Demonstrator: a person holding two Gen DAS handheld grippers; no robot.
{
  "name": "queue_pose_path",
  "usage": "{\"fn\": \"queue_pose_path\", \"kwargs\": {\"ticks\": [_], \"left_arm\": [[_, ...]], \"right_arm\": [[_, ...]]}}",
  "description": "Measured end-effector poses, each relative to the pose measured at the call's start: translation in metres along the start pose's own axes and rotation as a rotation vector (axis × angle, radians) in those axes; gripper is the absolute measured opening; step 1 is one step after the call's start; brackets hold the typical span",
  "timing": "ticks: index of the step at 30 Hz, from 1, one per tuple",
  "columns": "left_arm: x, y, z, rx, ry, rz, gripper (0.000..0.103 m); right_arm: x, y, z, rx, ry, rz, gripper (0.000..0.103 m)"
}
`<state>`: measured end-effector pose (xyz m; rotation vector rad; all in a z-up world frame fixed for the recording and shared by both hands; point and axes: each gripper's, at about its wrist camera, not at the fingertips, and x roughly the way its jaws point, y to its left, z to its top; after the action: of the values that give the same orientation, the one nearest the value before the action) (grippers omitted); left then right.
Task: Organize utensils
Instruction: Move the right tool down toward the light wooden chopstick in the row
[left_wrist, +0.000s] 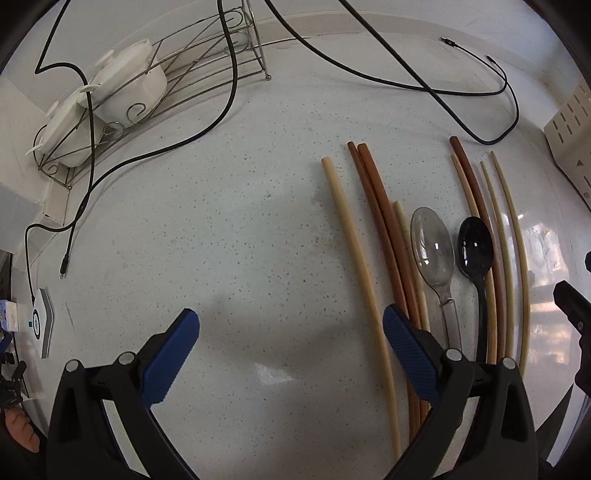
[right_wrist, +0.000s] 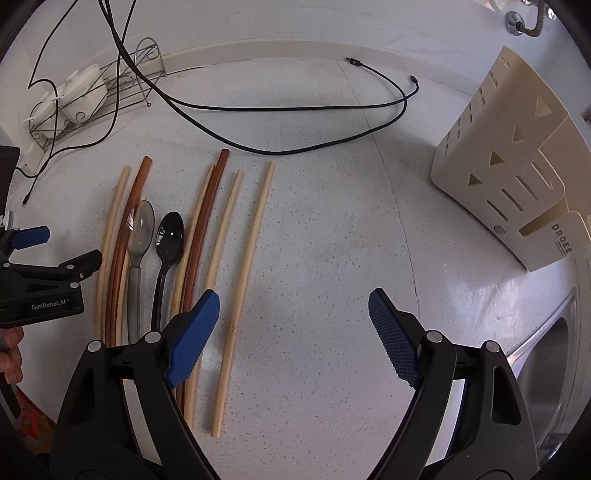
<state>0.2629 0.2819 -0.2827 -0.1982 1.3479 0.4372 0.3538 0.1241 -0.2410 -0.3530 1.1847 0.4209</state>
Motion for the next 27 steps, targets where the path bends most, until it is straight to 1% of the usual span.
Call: {"fn": "queue_pose_path", "kwargs": {"ticks": [5, 8, 12, 16, 18, 22, 25, 26, 27], "left_arm": [[0.009, 0.001, 0.014, -0.002, 0.016, -0.001, 0.098], [0.011, -0.005, 0.022, 0.01, 0.015, 0.012, 0.098], [0.014, -0.016, 0.029, 0.031, 0.022, 0.035, 0.098], [0.011, -0.023, 0.033, 0.021, 0.037, 0.02, 0.098], [0.013, -0.021, 0.036, 0.005, 0.051, 0.003, 0.098], [0.016, -0.017, 0.04, -0.005, 0.079, -0.022, 0.098], [0.016, -0.019, 0.042, 0.006, 0.092, -0.032, 0.098], [0.015, -0.019, 0.043, 0.007, 0.094, -0.038, 0.097], [0.015, -0.019, 0.044, 0.005, 0.096, -0.048, 0.094]], "right_arm": [[0.008, -0.001, 0.001, 0.028, 0.037, -0.011, 0.069], [0.013, 0.0, 0.003, 0.031, 0.059, -0.014, 0.064], [0.019, 0.002, 0.004, 0.033, 0.09, -0.005, 0.063], [0.022, 0.009, 0.008, 0.014, 0.095, -0.006, 0.063], [0.024, 0.013, 0.009, 0.012, 0.107, -0.002, 0.055], [0.028, 0.017, 0.008, 0.018, 0.136, 0.018, 0.05], [0.03, 0.019, 0.008, 0.016, 0.152, 0.024, 0.043], [0.031, 0.019, 0.008, 0.019, 0.158, 0.031, 0.039], [0.032, 0.02, 0.008, 0.023, 0.165, 0.035, 0.038]]}}
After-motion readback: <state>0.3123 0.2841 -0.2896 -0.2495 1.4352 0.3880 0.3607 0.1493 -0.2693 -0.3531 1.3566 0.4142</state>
